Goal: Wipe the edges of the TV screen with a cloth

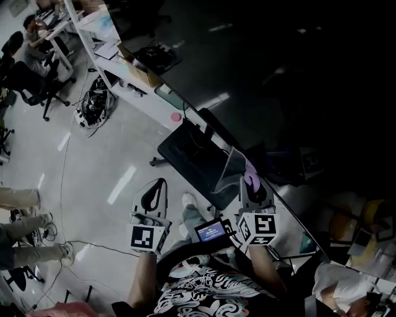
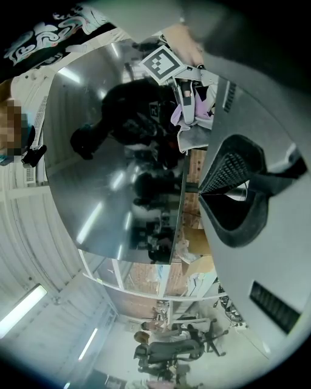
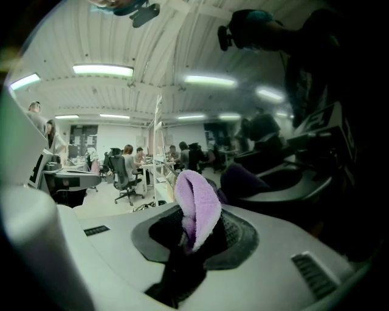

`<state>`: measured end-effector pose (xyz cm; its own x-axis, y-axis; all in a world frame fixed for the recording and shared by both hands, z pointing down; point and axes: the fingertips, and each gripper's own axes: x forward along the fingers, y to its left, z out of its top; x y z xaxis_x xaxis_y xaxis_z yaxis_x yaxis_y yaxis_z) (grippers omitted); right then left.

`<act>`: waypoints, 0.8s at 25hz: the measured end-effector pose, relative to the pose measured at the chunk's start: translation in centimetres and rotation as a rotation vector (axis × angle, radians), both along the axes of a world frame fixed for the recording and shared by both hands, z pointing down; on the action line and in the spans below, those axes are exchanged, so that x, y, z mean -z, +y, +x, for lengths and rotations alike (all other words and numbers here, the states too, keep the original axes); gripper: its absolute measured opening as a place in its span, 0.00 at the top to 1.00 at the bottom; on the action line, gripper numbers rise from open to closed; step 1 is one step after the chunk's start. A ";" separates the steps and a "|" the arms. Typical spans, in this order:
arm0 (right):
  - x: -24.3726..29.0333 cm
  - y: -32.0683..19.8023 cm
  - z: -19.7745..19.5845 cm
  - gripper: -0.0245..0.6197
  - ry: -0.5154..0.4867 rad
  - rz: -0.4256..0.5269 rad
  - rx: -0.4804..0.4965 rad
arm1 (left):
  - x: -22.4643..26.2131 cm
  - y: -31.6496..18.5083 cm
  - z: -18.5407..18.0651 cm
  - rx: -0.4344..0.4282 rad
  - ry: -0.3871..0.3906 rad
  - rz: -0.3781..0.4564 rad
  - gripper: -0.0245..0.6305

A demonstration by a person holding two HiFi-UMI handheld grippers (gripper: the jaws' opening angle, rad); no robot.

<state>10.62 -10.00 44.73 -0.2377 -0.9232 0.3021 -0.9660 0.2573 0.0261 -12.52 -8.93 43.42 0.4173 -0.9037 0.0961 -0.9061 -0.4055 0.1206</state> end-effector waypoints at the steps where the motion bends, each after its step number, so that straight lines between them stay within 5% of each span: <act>1: 0.0 -0.2 -0.2 0.79 -0.001 -0.002 0.001 | 0.0 -0.3 -0.2 0.004 0.000 -0.002 0.93; 20: -0.2 -3.7 -3.4 0.79 -0.018 0.000 0.045 | -0.3 -2.7 -2.8 0.067 0.002 -0.006 0.93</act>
